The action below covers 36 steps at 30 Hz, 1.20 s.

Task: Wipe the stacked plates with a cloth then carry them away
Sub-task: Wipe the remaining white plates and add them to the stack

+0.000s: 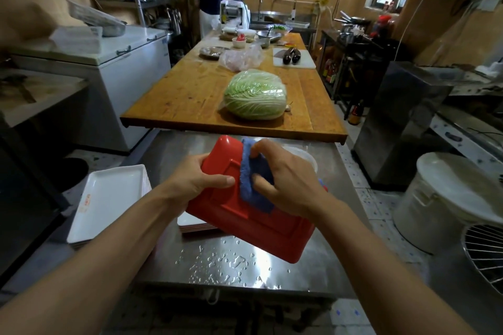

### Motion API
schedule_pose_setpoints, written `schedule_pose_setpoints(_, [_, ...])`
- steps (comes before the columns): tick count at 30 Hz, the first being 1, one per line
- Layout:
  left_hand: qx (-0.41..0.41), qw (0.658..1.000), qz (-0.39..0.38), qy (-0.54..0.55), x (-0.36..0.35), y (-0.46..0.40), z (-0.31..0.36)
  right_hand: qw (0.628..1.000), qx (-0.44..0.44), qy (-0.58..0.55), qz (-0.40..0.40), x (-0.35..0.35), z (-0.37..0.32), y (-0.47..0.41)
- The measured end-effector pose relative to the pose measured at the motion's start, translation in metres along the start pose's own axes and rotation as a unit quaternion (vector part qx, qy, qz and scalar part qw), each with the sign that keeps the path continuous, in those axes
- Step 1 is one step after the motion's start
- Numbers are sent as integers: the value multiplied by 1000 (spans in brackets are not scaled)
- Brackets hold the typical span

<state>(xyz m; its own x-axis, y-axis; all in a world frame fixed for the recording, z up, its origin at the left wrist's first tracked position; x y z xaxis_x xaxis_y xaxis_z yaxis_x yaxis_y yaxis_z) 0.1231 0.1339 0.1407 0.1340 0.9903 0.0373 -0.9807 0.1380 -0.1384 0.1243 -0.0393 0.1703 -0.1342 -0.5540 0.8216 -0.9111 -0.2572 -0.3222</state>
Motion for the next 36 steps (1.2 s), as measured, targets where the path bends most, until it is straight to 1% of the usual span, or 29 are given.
schedule_pose_setpoints(4, [12, 999, 32, 13, 16, 7, -1, 1000, 18, 12, -20, -5, 6, 2])
schedule_pose_setpoints(7, [18, 998, 51, 32, 32, 12, -4, 1000, -10, 6, -14, -3, 22, 10])
schedule_pose_setpoints(10, [39, 995, 62, 61, 38, 16, -11, 998, -43, -41, -20, -3, 34, 16])
schedule_pose_setpoints(12, [59, 990, 86, 94, 38, 18, -17, 996, -53, -70, -13, -5, 34, 16])
schedule_pose_setpoints(14, [88, 981, 117, 125, 36, 17, -25, 995, -57, -76, 0, -8, 33, 16])
schedule_pose_setpoints(16, [124, 971, 146, 144, 36, 15, -30, 995, -63, -75, -6, -12, 32, 18])
schedule_pose_setpoints(18, [160, 959, 169, 163, 36, 13, -32, 995, -46, -81, -19, -17, 33, 24])
schedule_pose_setpoints(20, [178, 952, 180, 175, 36, 11, -33, 994, -40, -94, -31, -24, 35, 32])
schedule_pose_setpoints(21, [183, 949, 183, 179, 34, 11, -33, 994, -47, -99, -29, -27, 37, 36])
schedule_pose_setpoints(23, [188, 944, 190, 192, 29, 12, -33, 993, -59, -103, 1, -31, 39, 43])
schedule_pose_setpoints(26, [191, 933, 212, 219, 19, 14, -34, 995, -46, -72, 42, -39, 32, 46])
schedule_pose_setpoints(29, [186, 928, 224, 234, 9, 13, -36, 997, -35, -48, 55, -54, 17, 48])
schedule_pose_setpoints(34, [197, 914, 232, 270, -1, 21, -42, 998, 10, -33, 55, -81, -26, 50])
schedule_pose_setpoints(36, [184, 911, 245, 276, 2, 25, -43, 998, 15, -17, 52, -88, -36, 47])
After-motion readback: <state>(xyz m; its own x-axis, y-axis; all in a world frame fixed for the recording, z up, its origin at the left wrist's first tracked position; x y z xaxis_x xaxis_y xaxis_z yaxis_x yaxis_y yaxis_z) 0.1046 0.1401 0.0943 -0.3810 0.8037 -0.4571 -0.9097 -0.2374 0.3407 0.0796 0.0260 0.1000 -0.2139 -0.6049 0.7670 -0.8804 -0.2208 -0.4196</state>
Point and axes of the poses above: each hand's wrist, its own y-axis away from the middle knuckle, its own x-axis out of the back of the hand, z = x × y, the point moved 4 cm from there along -y, towards the middle knuckle, and after that the axes turned 15 degrees about -x, right-handed, at the moved point
